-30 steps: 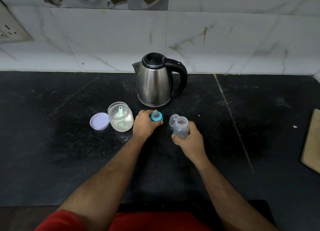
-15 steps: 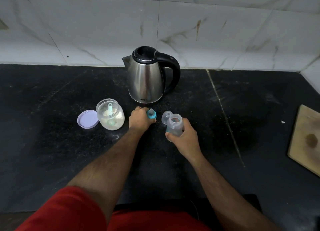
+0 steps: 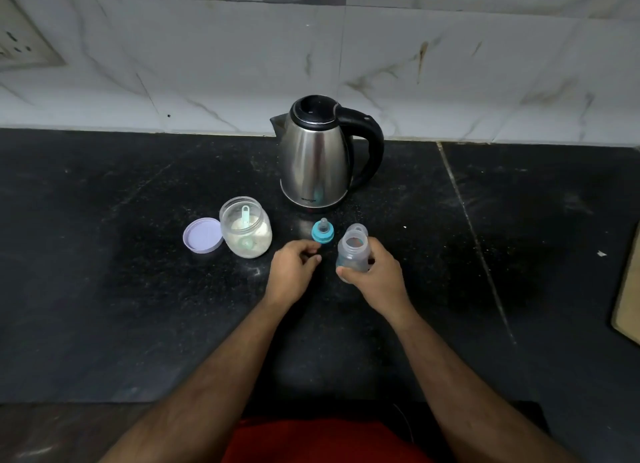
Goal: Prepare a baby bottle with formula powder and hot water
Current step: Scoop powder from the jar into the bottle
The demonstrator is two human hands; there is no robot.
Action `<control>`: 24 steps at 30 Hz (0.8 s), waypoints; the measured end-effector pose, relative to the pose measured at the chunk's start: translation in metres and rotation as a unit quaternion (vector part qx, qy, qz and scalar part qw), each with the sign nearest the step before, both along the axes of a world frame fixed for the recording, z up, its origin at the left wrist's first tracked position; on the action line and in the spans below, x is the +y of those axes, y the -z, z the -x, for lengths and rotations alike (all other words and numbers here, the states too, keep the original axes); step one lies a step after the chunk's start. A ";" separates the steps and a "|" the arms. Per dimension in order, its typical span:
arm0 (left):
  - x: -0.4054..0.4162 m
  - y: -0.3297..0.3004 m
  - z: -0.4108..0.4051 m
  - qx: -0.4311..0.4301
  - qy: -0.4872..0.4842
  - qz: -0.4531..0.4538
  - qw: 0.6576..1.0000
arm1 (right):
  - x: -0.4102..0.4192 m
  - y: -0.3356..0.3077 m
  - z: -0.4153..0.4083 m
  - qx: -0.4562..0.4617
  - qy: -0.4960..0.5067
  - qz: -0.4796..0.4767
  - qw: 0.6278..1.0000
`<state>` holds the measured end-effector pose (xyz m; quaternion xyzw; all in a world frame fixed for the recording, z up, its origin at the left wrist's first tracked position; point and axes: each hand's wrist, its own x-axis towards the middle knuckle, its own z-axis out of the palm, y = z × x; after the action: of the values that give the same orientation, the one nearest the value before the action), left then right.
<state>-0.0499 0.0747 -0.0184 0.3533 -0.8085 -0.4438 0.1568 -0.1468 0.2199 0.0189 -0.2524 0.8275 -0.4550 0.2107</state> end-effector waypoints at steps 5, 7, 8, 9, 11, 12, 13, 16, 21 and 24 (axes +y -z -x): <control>0.000 -0.004 -0.029 0.039 0.004 -0.059 0.997 | -0.031 0.004 -0.013 -0.030 -0.058 0.015 0.998; -0.003 -0.006 -0.038 0.051 -0.001 -0.069 0.996 | -0.042 0.006 -0.019 -0.029 -0.075 0.020 0.997; -0.005 -0.007 -0.042 0.052 -0.004 -0.071 0.996 | -0.047 0.008 -0.021 -0.027 -0.080 0.021 0.996; -0.007 -0.007 -0.045 0.051 -0.008 -0.073 0.996 | -0.052 0.010 -0.023 -0.025 -0.084 0.021 0.996; -0.010 -0.007 -0.050 0.045 -0.018 -0.076 0.996 | -0.058 0.012 -0.027 -0.024 -0.092 0.018 0.995; -0.012 -0.006 -0.052 0.039 -0.022 -0.075 0.996 | -0.061 0.014 -0.028 -0.025 -0.097 0.016 0.995; -0.013 -0.006 -0.053 0.031 -0.025 -0.075 0.996 | -0.063 0.016 -0.029 -0.025 -0.101 0.013 0.995; -0.017 -0.003 -0.056 0.009 -0.024 -0.072 0.997 | -0.067 0.020 -0.032 -0.023 -0.104 0.000 0.994; -0.020 -0.004 -0.058 -0.014 -0.012 -0.065 0.998 | -0.069 0.023 -0.035 -0.025 -0.101 -0.011 0.995; -0.021 -0.005 -0.059 -0.023 -0.002 -0.056 0.998 | -0.069 0.023 -0.035 -0.029 -0.101 -0.015 0.994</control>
<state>0.0090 0.0541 -0.0134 0.3736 -0.7848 -0.4800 0.1192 -0.1118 0.1511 -0.0039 -0.3184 0.7983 -0.4257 0.2831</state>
